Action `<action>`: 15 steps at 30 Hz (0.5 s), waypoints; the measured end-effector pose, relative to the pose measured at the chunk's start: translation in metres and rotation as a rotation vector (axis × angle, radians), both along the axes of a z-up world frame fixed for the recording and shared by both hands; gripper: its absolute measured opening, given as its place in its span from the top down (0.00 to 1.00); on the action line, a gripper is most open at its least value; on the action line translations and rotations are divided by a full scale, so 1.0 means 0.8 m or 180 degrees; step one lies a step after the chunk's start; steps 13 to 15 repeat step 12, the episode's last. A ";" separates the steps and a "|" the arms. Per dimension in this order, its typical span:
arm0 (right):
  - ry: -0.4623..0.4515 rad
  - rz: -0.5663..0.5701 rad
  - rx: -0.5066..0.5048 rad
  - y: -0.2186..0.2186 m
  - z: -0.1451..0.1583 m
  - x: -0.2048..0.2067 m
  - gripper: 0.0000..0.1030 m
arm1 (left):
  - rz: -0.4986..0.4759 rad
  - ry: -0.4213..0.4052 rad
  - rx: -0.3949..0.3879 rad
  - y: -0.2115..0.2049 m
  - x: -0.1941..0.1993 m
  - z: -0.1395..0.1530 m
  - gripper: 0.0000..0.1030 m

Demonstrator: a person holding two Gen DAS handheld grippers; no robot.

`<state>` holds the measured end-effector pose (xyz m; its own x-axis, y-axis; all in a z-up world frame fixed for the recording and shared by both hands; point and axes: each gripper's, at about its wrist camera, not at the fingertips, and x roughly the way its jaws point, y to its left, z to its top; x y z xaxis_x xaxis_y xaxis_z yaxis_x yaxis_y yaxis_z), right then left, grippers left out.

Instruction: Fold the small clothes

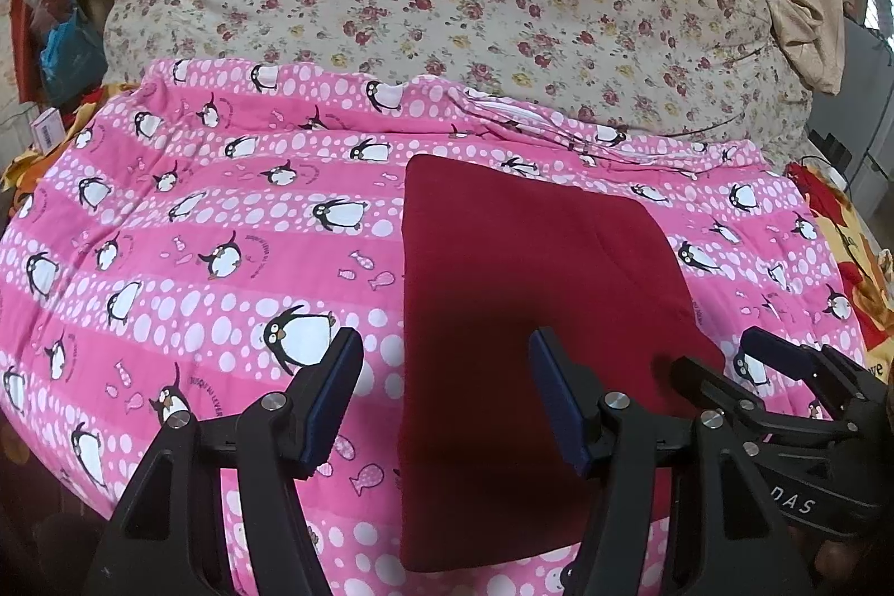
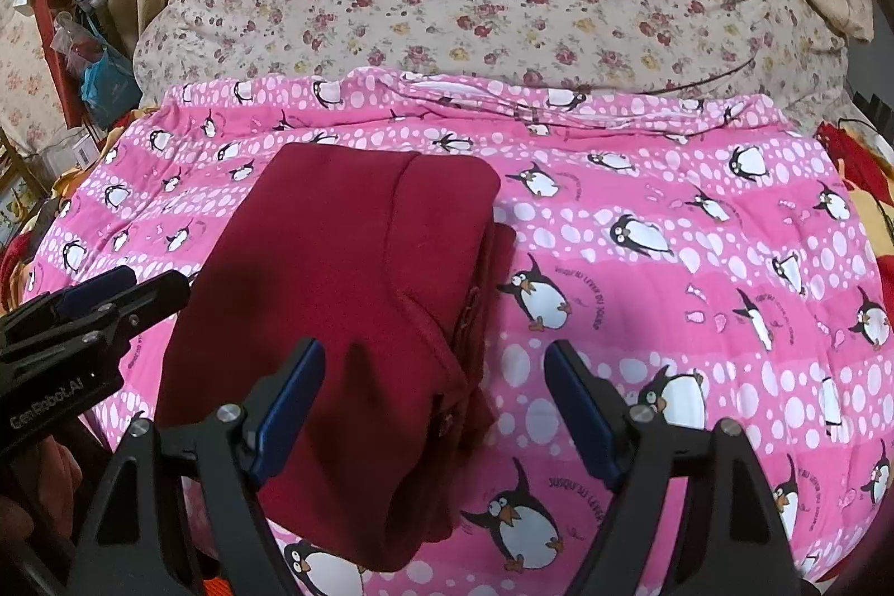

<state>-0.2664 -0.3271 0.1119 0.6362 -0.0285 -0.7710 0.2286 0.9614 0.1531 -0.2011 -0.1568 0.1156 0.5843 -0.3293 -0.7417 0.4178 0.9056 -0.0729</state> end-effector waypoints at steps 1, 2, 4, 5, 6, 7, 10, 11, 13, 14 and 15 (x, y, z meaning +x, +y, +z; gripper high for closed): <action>0.0003 -0.0001 -0.0001 0.001 0.000 0.000 0.19 | -0.0001 0.0000 0.0000 -0.001 0.000 0.000 0.59; 0.0005 0.0000 -0.0002 0.001 0.000 0.001 0.19 | 0.0001 -0.0005 0.0004 -0.001 0.000 0.000 0.59; 0.0005 0.0004 -0.0001 0.002 -0.001 0.002 0.19 | 0.0003 -0.0007 0.0015 -0.002 0.001 0.000 0.59; 0.0005 0.0001 -0.0002 0.002 -0.001 0.002 0.19 | 0.0003 -0.0002 0.0014 -0.002 0.002 -0.001 0.59; 0.0009 0.0000 -0.0004 0.002 -0.001 0.002 0.19 | 0.0005 0.0005 0.0000 -0.001 0.003 -0.001 0.59; 0.0009 -0.0002 -0.0002 0.003 -0.001 0.002 0.19 | 0.0005 0.0007 -0.0023 0.000 0.004 -0.001 0.59; 0.0015 0.0005 0.0010 0.002 -0.002 0.005 0.19 | 0.0028 0.0014 -0.0124 0.009 0.010 -0.002 0.60; 0.0011 -0.0001 0.0014 0.002 -0.002 0.005 0.19 | 0.0034 0.0020 -0.0143 0.011 0.012 -0.003 0.60; 0.0005 -0.0005 0.0017 0.002 -0.001 0.005 0.19 | 0.0047 0.0021 -0.0149 0.014 0.015 -0.003 0.60; 0.0005 -0.0005 0.0017 0.002 -0.001 0.005 0.19 | 0.0047 0.0021 -0.0149 0.014 0.015 -0.003 0.60; 0.0005 -0.0005 0.0017 0.002 -0.001 0.005 0.19 | 0.0047 0.0021 -0.0149 0.014 0.015 -0.003 0.60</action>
